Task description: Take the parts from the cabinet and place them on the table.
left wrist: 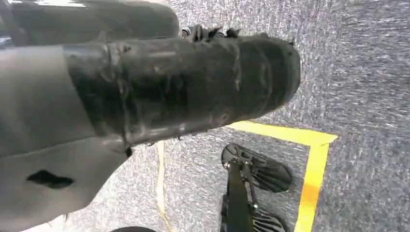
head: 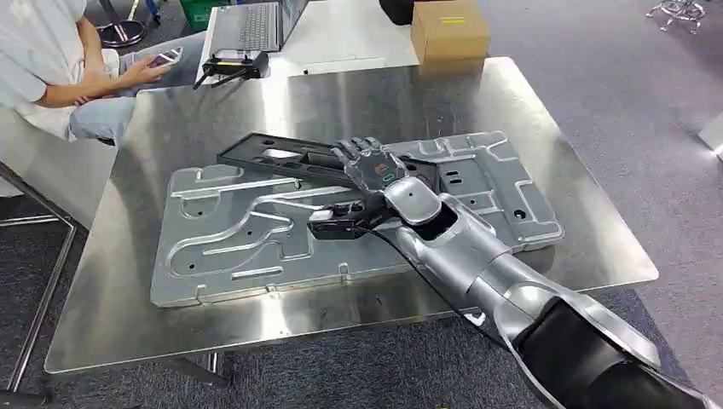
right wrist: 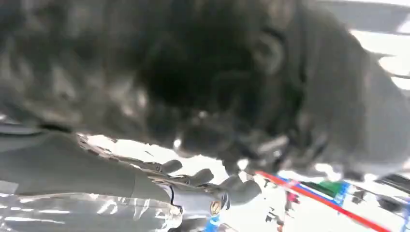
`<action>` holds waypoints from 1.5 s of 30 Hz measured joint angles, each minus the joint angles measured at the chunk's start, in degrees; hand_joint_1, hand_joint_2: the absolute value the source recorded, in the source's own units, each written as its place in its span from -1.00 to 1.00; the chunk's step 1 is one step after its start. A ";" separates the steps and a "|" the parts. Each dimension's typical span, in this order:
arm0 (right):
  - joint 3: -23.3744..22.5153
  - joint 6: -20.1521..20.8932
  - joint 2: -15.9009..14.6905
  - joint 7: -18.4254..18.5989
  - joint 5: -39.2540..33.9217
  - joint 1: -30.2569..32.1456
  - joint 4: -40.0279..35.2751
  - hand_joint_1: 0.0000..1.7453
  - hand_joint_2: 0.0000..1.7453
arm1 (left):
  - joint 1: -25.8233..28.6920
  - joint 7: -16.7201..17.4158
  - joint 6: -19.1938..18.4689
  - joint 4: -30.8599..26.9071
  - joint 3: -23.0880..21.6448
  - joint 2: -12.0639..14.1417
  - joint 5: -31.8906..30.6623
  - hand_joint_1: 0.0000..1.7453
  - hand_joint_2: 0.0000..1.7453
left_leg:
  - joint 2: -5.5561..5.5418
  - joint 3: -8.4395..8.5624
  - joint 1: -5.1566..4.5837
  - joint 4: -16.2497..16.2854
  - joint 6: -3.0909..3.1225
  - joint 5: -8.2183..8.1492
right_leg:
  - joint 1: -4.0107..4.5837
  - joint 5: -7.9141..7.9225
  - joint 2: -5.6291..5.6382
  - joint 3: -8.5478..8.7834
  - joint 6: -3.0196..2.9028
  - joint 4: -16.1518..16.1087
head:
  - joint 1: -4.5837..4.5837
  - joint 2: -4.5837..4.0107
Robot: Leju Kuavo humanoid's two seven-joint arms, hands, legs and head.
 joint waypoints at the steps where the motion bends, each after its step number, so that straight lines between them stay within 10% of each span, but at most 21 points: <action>1: 0.00 0.00 0.00 0.02 0.00 0.05 0.00 -1.00 -1.00 | 0.03 0.00 0.00 0.00 0.00 -0.07 0.00 -1.00 -1.00 | 0.06 -0.18 0.08 -0.11 0.47 0.33 | 0.06 0.18 0.03 -0.09 0.28 -0.01 | 0.13 0.00; 3: -0.02 0.02 -0.04 0.02 0.00 0.03 -0.02 -1.00 -1.00 | -0.08 0.07 -0.02 0.00 0.02 -0.09 0.04 -1.00 -1.00 | 0.27 -0.69 0.34 -0.54 1.48 1.24 | -0.13 -1.98 0.03 -0.98 0.81 1.71 | 0.15 0.02; 7: 0.00 0.02 -0.04 0.02 0.00 0.29 -0.09 -1.00 -1.00 | -0.03 0.09 -0.07 0.00 0.04 -0.09 0.04 -1.00 -1.00 | 0.36 -2.51 0.05 -0.43 2.24 2.48 | -0.16 -10.93 0.00 -6.35 1.23 17.14 | 0.59 0.00; 9: -0.02 0.04 -0.07 0.02 0.00 0.49 -0.09 -1.00 -1.00 | 0.03 0.11 -0.07 0.00 0.04 -0.09 0.04 -1.00 -1.00 | 0.30 -3.35 -0.10 -0.35 2.18 3.08 | -0.09 -9.29 0.01 -4.00 0.89 14.72 | 0.59 0.00; 12: -0.02 0.02 -0.04 0.02 0.00 0.25 -0.26 -1.00 -1.00 | -0.03 0.13 -0.07 0.00 0.04 -0.13 0.04 -1.00 -1.00 | 0.23 -3.92 -0.17 -0.32 1.77 3.88 | 0.39 -5.43 0.02 4.83 -0.49 0.01 | 0.55 0.00; 17: 0.00 0.00 0.00 0.02 0.00 0.23 -0.42 -1.00 -1.00 | 0.17 0.15 -0.13 0.00 0.07 -0.04 0.04 -1.00 -1.00 | 0.15 -4.54 -0.40 -0.84 -0.10 5.36 | 0.26 -2.85 -0.17 4.05 -1.39 -1.20 | 0.63 0.00; 21: -0.02 0.00 0.07 0.02 0.00 0.38 -0.44 -1.00 -1.00 | 0.06 0.15 -0.20 0.00 0.07 -0.13 0.04 -1.00 -1.00 | 0.21 -9.13 0.08 12.09 -1.08 -4.90 | 0.03 -0.76 -0.34 1.82 -2.16 -1.47 | 0.22 0.00; 23: 0.00 0.02 0.04 0.02 0.00 0.65 -0.44 -1.00 -1.00 | 0.13 0.15 -0.22 0.00 0.07 -0.13 0.04 -1.00 -1.00 | 0.21 -9.43 0.13 16.30 -1.42 -6.68 | 0.00 0.26 -0.31 0.31 -2.07 -1.31 | 0.20 0.00; 27: 0.00 0.00 0.07 0.02 0.00 0.59 -0.48 -1.00 -1.00 | -0.21 0.15 -0.24 0.00 0.09 -0.11 0.04 -1.00 -1.00 | 0.18 2.73 0.42 -0.35 -1.40 -2.98 | -0.17 1.77 -0.30 -2.09 -1.11 -0.16 | 0.17 0.00; 32: 0.00 0.26 -0.02 0.02 0.00 0.67 -0.57 -1.00 -1.00 | -0.05 0.13 -0.35 0.00 0.09 -0.15 0.04 -1.00 -1.00 | -0.05 1.31 0.13 -0.51 1.08 -1.01 | 0.35 3.68 -0.26 -2.93 0.53 -0.41 | 0.63 0.00; 37: 0.00 0.37 -0.13 0.02 0.00 0.72 -0.55 -1.00 -1.00 | -0.23 0.13 -0.35 0.00 0.11 -0.15 0.04 -1.00 -1.00 | 0.35 -1.78 -0.01 -0.56 2.53 1.94 | -0.13 -9.23 -0.10 -7.78 1.49 15.41 | 1.03 0.00; 39: 0.00 0.37 -0.26 0.02 0.00 0.93 -0.52 -1.00 -1.00 | -0.21 0.13 -0.37 0.00 0.11 -0.15 0.04 -1.00 -1.00 | 0.36 -3.37 -0.12 -0.46 2.45 3.09 | -0.11 -8.33 -0.09 -6.24 1.40 16.77 | 1.03 0.00; 42: -0.02 0.35 -0.31 0.02 0.00 0.77 -0.57 -1.00 -1.00 | -0.20 0.02 -0.42 0.00 0.11 -0.17 -0.02 -1.00 -1.00 | 0.21 -5.14 -0.34 -0.40 2.05 4.65 | 0.31 -4.57 -0.01 3.50 0.05 4.48 | 1.01 0.00; 43: 0.00 0.35 -0.31 0.02 0.00 0.59 -0.61 -1.00 -1.00 | -0.23 -0.04 -0.48 0.00 0.11 -0.24 -0.02 -1.00 -1.00 | 0.19 -5.54 -0.41 -0.33 1.74 5.04 | 0.69 -6.43 -0.02 6.46 -0.60 -0.12 | 0.96 0.02; 45: 0.00 0.33 -0.28 0.02 0.00 0.52 -0.74 -1.00 -1.00 | -0.15 -0.09 -0.48 0.00 0.11 -0.26 -0.02 -1.00 -1.00 | 0.28 -5.17 -0.14 -0.99 0.95 6.16 | 0.96 -5.03 -0.08 6.15 -0.65 -0.75 | 1.16 0.00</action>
